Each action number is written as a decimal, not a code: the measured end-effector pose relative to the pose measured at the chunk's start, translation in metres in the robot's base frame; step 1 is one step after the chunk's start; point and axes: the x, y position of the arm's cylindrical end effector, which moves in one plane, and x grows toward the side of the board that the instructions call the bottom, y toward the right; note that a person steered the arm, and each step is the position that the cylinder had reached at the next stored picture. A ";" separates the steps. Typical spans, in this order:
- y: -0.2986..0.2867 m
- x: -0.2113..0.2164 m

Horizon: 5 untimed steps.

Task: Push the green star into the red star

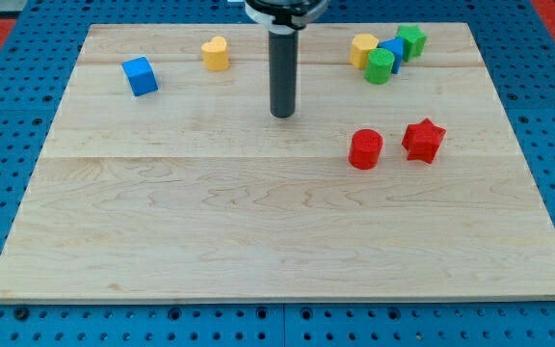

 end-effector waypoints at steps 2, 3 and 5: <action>0.000 -0.068; 0.014 -0.123; 0.117 -0.168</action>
